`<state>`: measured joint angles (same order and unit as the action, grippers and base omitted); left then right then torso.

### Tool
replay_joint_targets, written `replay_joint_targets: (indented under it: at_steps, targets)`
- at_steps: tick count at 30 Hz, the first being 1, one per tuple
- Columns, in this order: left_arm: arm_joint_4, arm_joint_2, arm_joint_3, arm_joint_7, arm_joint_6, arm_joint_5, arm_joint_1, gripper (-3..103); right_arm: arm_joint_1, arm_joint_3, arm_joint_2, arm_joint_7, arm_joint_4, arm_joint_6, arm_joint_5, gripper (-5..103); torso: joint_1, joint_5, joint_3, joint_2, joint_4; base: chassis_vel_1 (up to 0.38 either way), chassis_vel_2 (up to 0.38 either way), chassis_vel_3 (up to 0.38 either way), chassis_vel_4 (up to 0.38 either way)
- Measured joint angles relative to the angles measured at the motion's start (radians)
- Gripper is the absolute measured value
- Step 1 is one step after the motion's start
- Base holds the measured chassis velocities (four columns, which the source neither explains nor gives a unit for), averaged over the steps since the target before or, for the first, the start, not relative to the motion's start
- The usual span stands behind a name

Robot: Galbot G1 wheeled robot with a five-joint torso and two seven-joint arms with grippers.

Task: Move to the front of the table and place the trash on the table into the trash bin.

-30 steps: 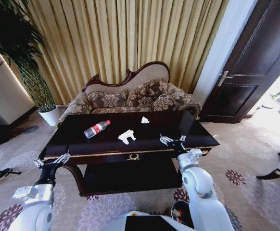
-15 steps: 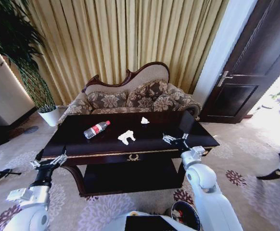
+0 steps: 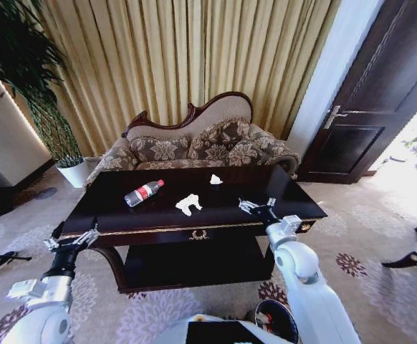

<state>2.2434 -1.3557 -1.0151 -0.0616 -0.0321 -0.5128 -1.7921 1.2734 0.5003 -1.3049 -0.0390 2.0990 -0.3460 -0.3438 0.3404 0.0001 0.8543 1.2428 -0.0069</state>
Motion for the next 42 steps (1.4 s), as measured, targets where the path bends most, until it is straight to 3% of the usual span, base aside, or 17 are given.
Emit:
replay_joint_targets:
  at_steps: [22,42]
  targets:
    - [0.019,-0.039,0.005,-0.037,-0.030,-0.007,-0.023,100,-0.324,-0.178,0.161,-0.135,-0.253,0.063,-0.204,100,0.000,0.0001,0.000,0.000,0.0000,0.000,0.000,0.000,0.000]
    - [0.024,-0.080,0.006,-0.061,-0.059,-0.003,-0.031,100,-0.542,-0.401,0.139,-0.137,-0.465,0.071,-0.214,100,0.000,0.0000,0.000,0.000,-0.0001,0.000,0.000,0.000,0.000]
